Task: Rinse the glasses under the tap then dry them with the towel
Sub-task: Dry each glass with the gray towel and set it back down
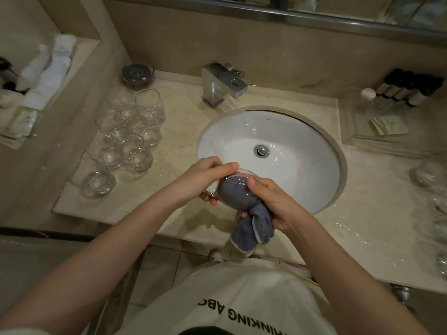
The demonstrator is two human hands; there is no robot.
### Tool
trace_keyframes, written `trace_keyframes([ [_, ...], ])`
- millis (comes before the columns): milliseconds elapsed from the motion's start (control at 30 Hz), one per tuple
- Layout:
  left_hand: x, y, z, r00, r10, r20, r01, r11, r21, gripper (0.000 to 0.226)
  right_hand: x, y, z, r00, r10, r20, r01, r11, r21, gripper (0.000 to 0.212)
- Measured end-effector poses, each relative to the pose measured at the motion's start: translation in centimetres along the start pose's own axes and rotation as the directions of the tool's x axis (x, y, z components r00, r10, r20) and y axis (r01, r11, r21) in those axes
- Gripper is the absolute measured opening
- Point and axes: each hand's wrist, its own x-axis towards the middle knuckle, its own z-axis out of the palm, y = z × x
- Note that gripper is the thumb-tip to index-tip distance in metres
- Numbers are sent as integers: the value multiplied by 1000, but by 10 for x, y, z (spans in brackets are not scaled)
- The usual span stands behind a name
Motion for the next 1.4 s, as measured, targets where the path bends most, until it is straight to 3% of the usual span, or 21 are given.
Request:
trace_keyframes([
  [67,-3,-4,-3,994,110,-13,-110,994,-16,47,3,-1,-1,1000,3,21,-3,1000,-3,85],
  [133,-4,-10,-6,973,223,-54,-222,975,22,51,6,-4,-2,1000,2,31,-3,1000,12,95],
  [300,-6,-21,-17,946,308,-100,-306,951,32,44,16,-9,1,1000,17,26,-16,1000,-25,92],
  [533,-16,-30,-33,971,231,-65,-237,967,-94,41,25,-15,8,995,73,70,-65,991,-121,67],
  [767,-28,-52,-49,995,67,-69,-84,956,-282,41,28,-10,3,995,97,-29,-100,987,-129,73],
  [867,-31,-65,-63,989,-46,-144,-33,864,-503,46,27,-9,-6,991,71,-111,-83,992,-98,60],
  [967,-34,-77,-69,983,-162,-90,43,672,-739,63,26,-7,-6,977,79,-198,-88,996,-34,32],
  [1067,-36,-84,-68,986,-163,-32,69,575,-815,83,27,-3,1,969,100,-226,-107,994,-22,34],
  [1200,-36,-86,-55,989,-151,-1,80,527,-846,83,30,-2,15,970,119,-212,-127,992,-25,32],
  [1300,-35,-91,-48,989,-145,0,81,554,-829,94,34,0,22,968,118,-222,-125,992,-18,28],
  [1400,-36,-93,-49,994,-110,11,83,682,-726,108,36,2,23,962,114,-248,-116,993,6,19],
])
